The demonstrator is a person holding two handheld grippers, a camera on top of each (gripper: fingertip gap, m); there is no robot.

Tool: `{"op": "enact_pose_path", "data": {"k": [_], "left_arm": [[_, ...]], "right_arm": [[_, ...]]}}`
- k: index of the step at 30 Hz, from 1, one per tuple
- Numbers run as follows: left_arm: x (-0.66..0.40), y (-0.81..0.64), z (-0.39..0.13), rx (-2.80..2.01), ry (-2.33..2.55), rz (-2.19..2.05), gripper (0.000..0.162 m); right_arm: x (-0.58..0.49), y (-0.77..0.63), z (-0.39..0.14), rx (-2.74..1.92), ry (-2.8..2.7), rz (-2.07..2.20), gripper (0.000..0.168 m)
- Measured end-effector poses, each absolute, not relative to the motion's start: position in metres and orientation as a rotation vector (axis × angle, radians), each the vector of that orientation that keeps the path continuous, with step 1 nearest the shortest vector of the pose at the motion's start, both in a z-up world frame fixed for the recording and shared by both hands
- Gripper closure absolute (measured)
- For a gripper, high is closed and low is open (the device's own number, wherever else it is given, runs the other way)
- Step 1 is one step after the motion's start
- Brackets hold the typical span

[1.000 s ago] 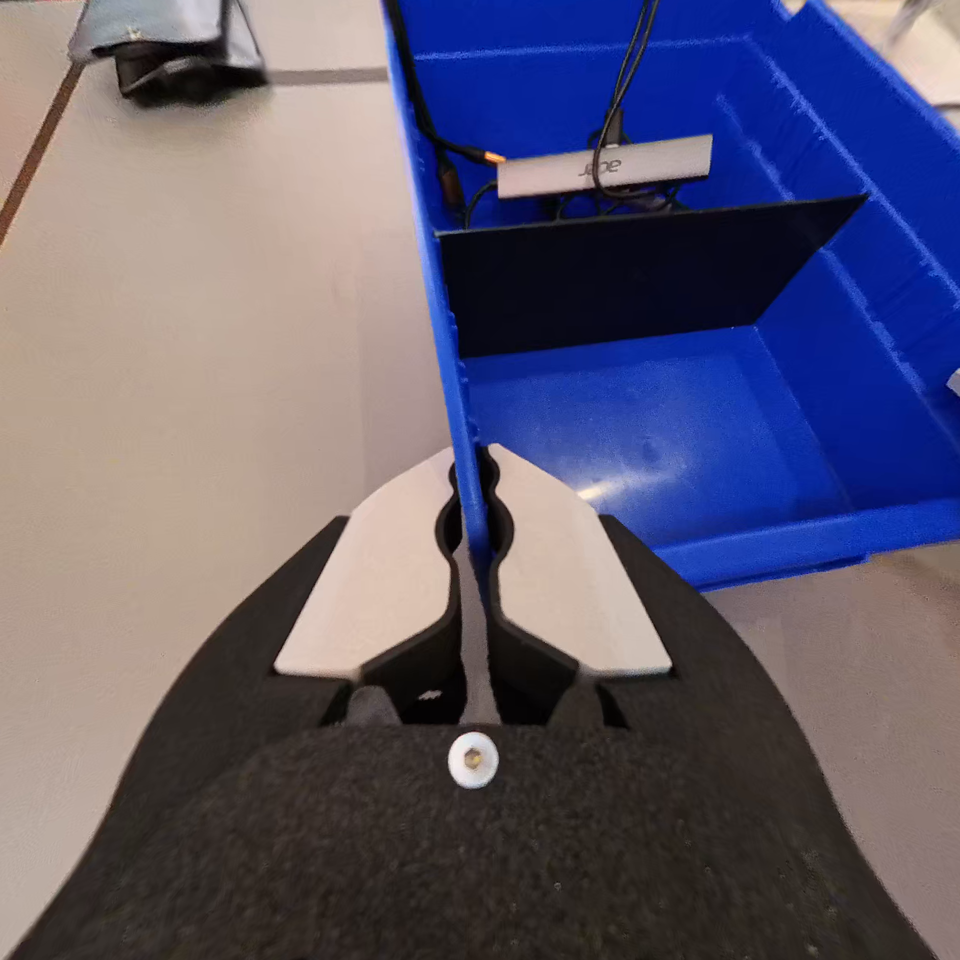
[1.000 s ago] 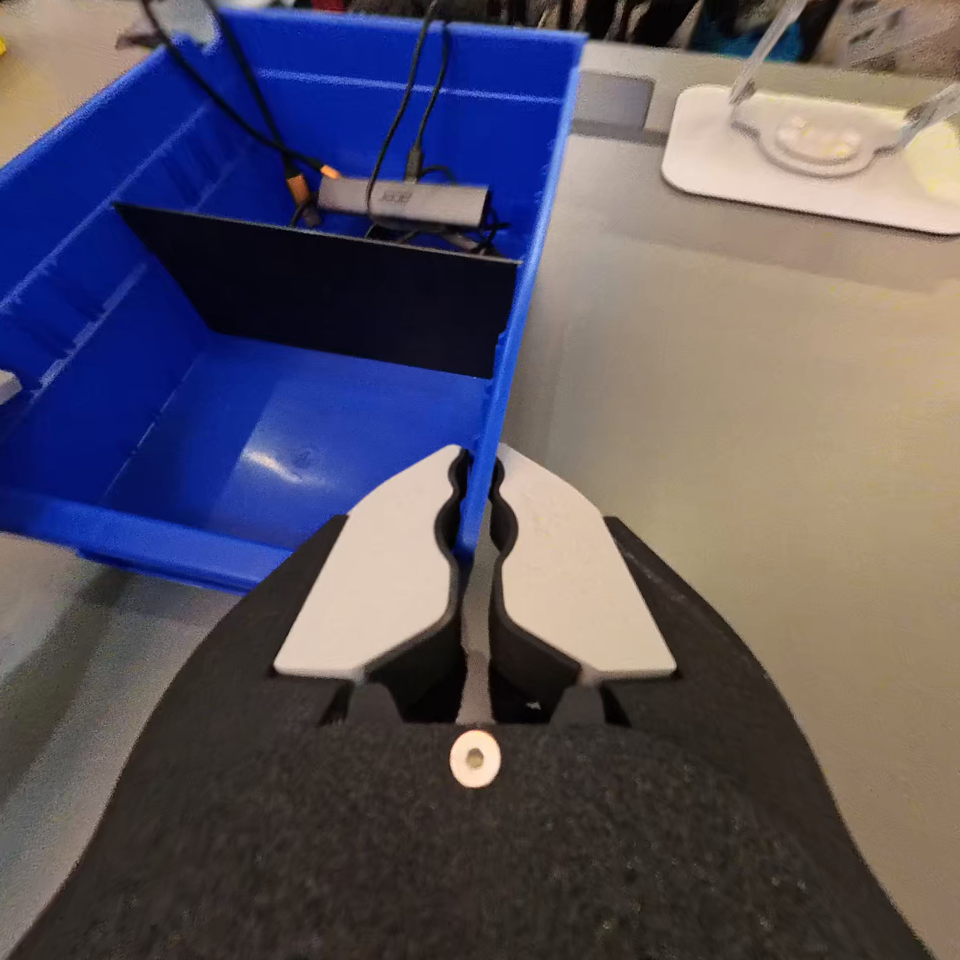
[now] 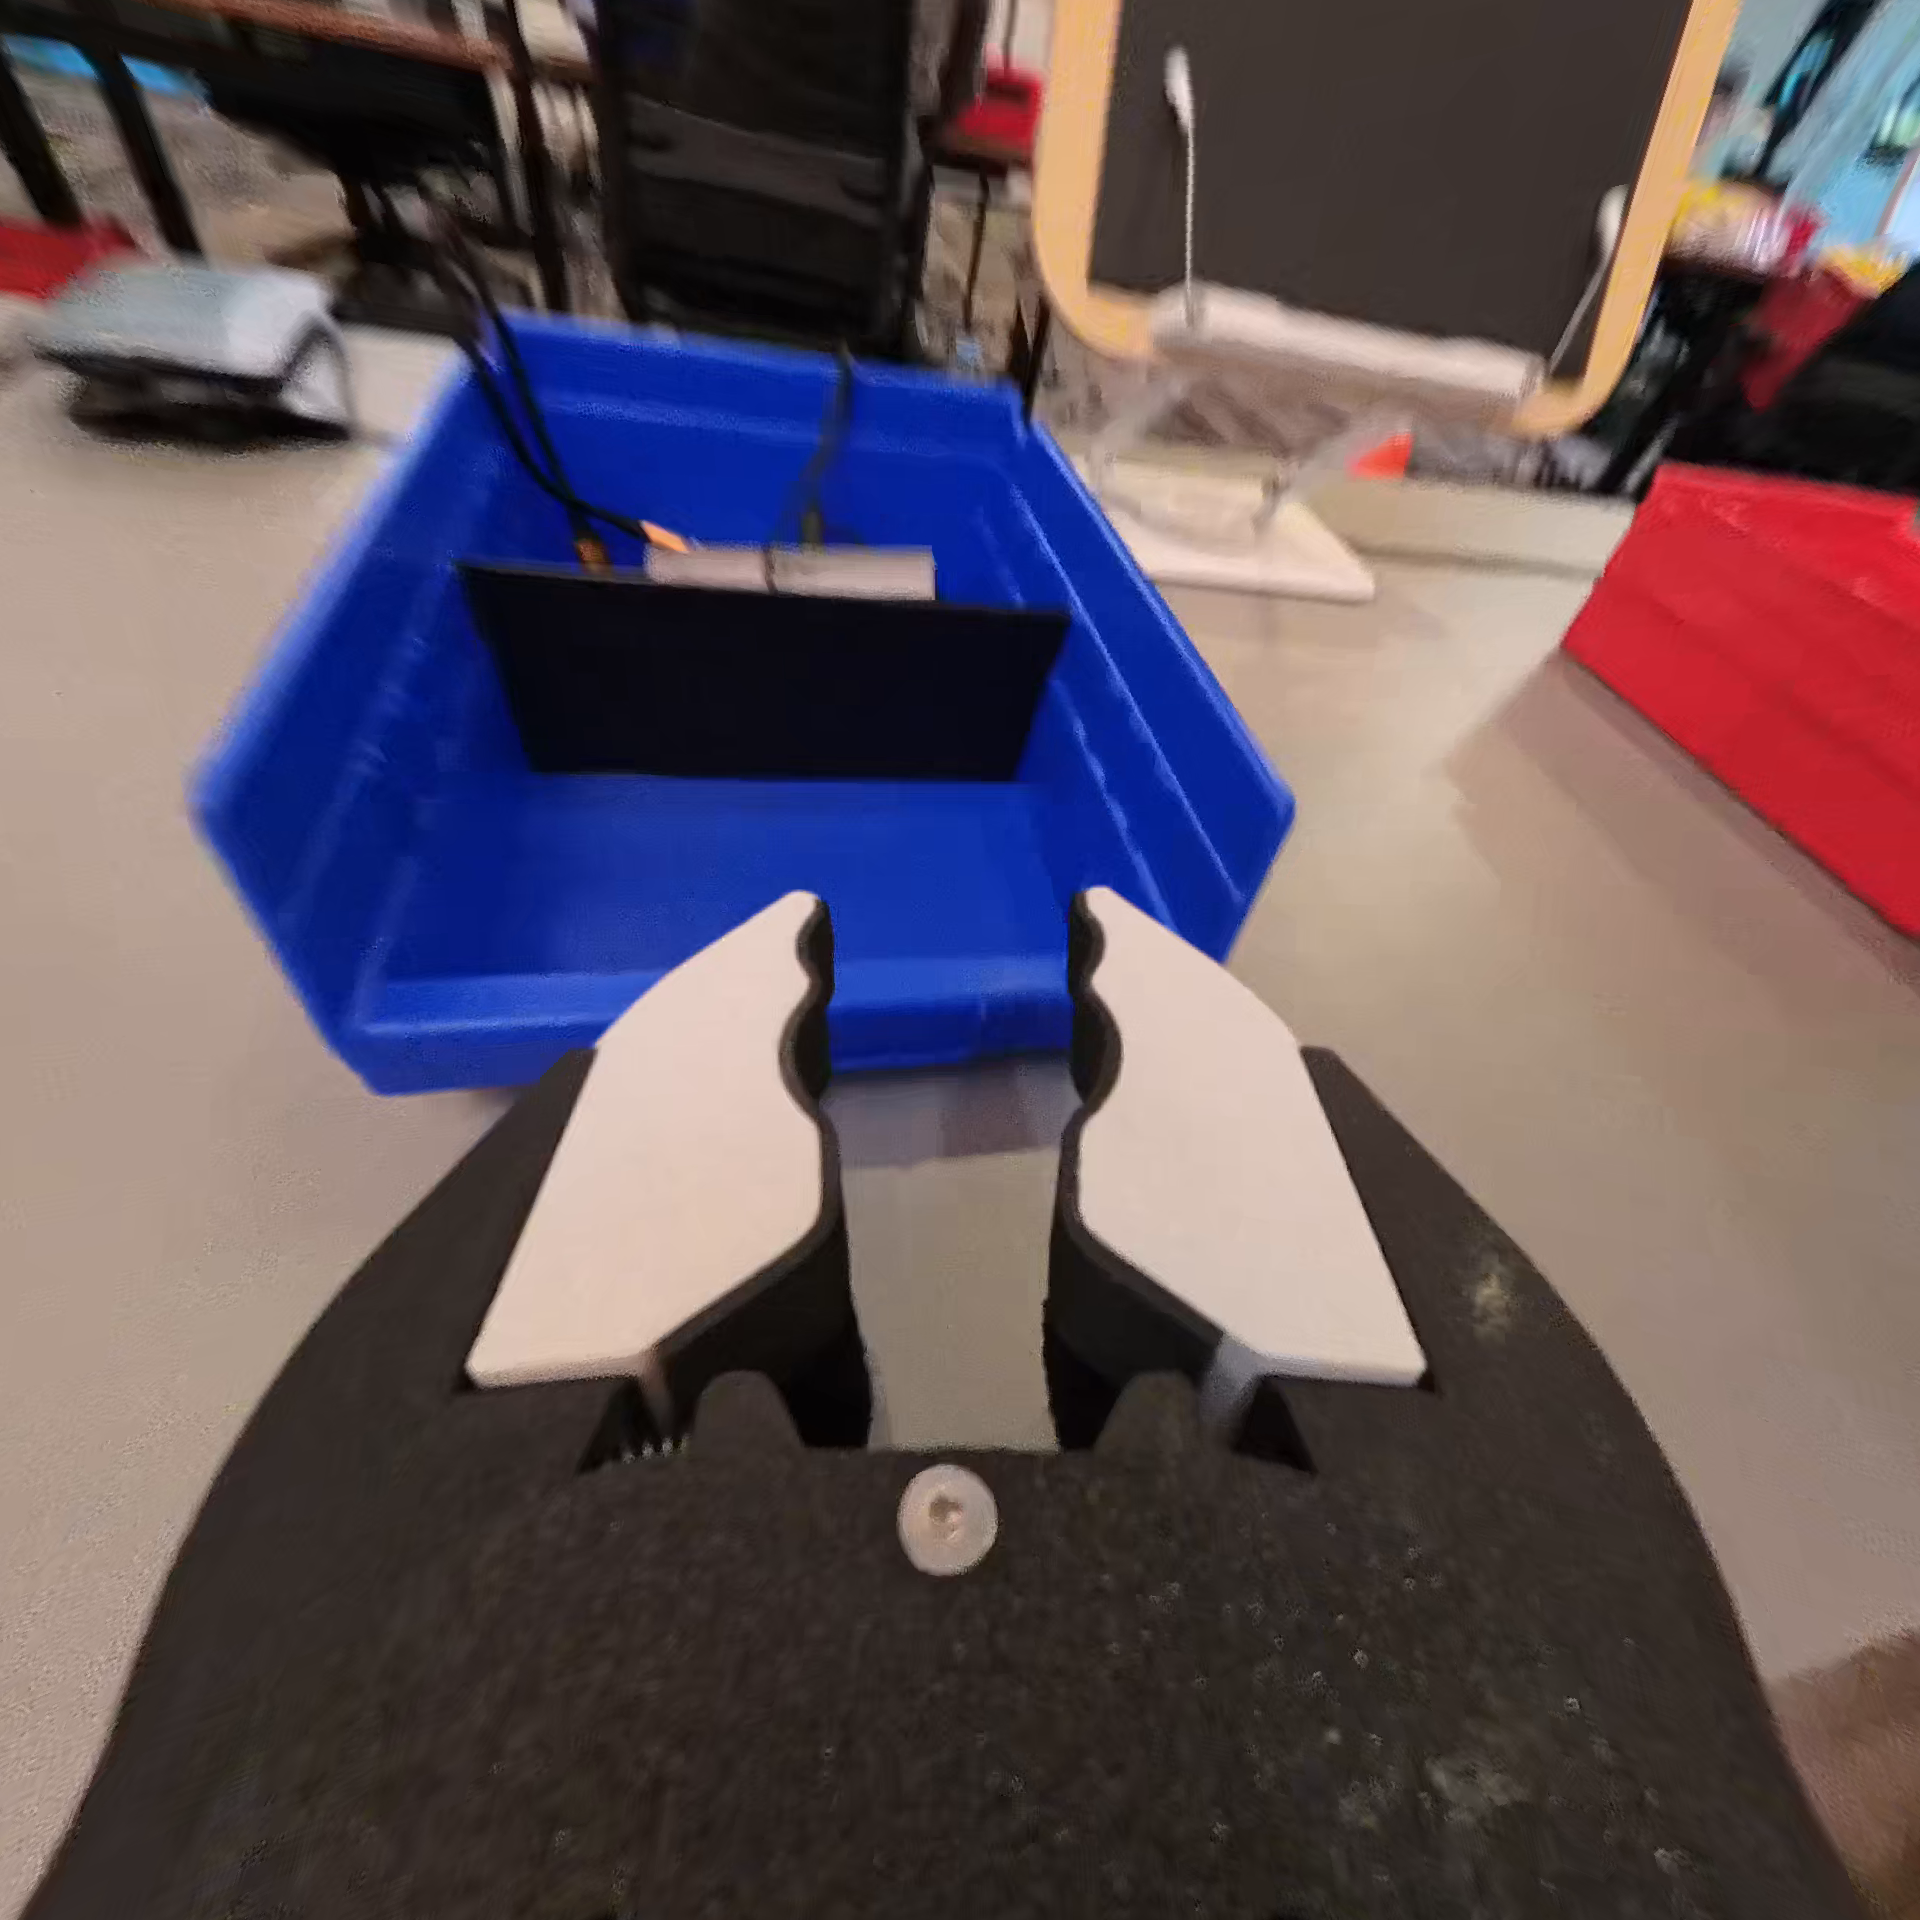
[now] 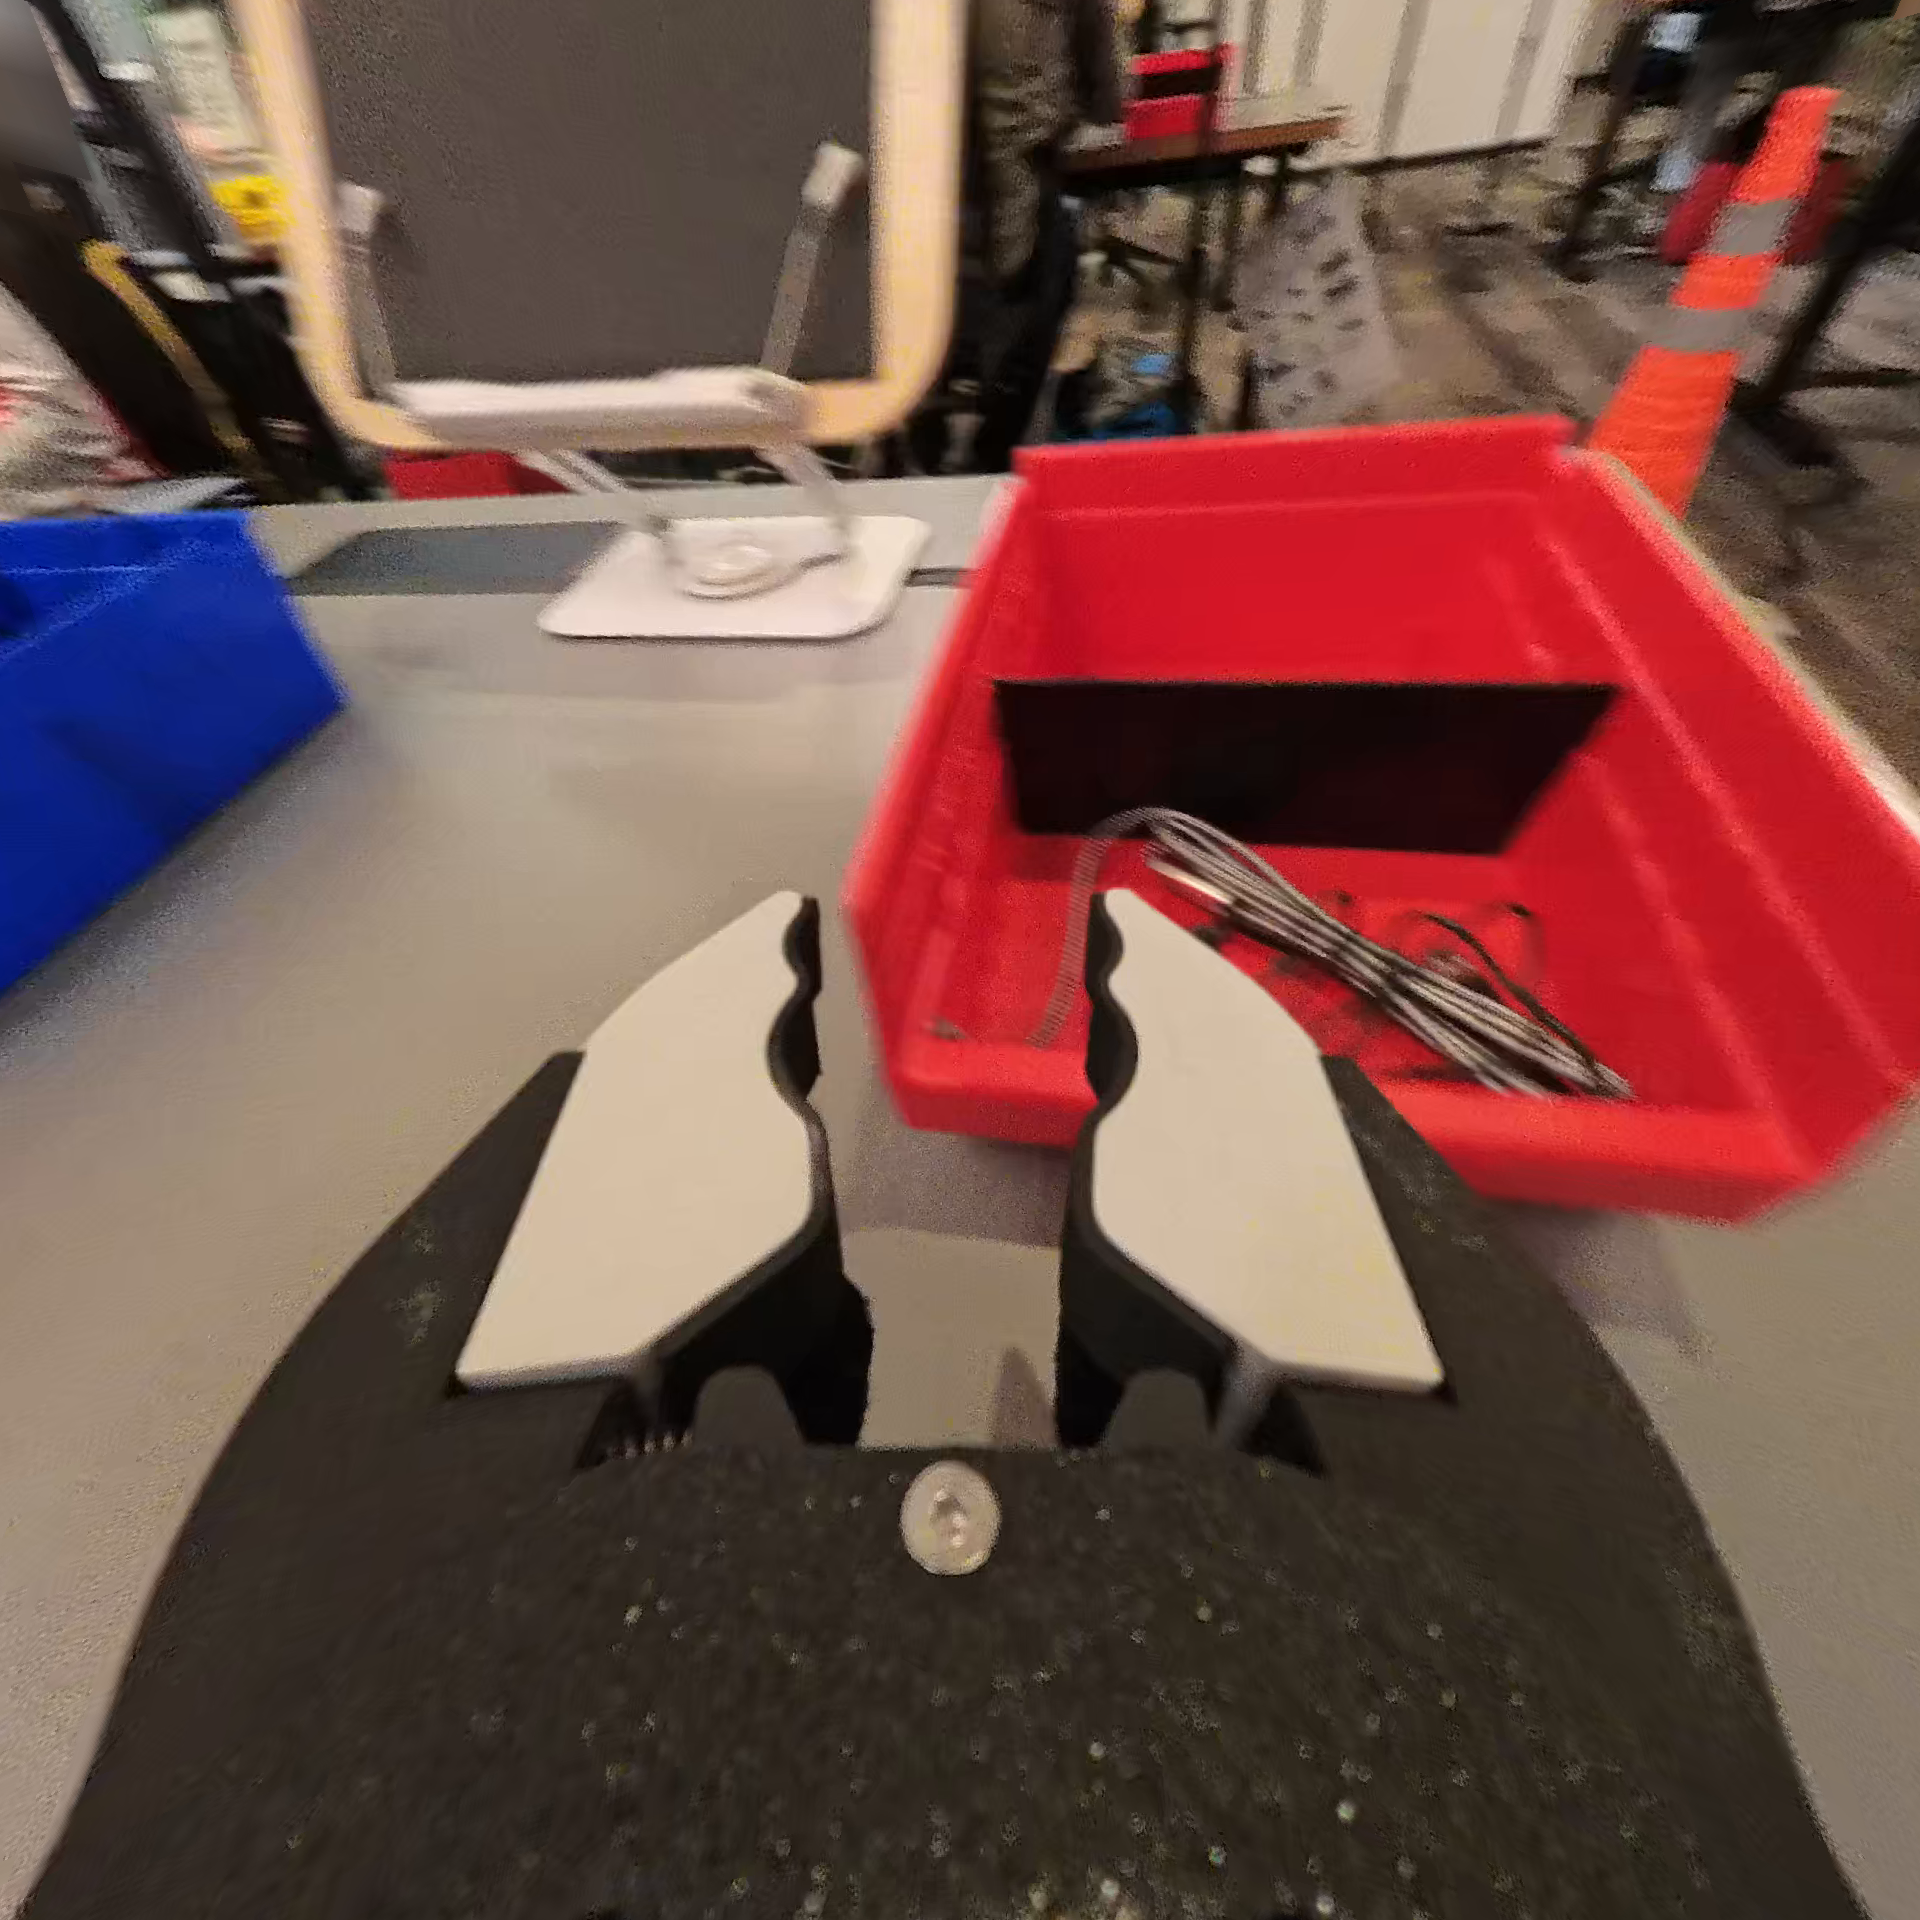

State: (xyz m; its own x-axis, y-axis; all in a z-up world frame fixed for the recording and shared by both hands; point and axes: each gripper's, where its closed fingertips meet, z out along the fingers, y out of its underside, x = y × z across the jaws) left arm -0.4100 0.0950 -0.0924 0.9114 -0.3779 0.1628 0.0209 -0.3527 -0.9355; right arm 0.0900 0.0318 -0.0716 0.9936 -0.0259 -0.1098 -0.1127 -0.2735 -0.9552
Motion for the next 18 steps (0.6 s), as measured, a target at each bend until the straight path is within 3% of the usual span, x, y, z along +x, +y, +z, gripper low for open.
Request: {"op": "enact_pose_path", "data": {"k": [4, 18], "left_arm": [[-0.398, 0.094, -0.118, -2.024, 0.362, -0.323, 0.128], [-0.382, 0.097, -0.130, -2.055, 0.442, -0.392, 0.128]], "right_arm": [[0.129, 0.011, -0.115, -1.921, 0.199, 0.023, 0.120], [0.115, 0.021, -0.123, -1.950, 0.064, -0.043, 0.130]]}}
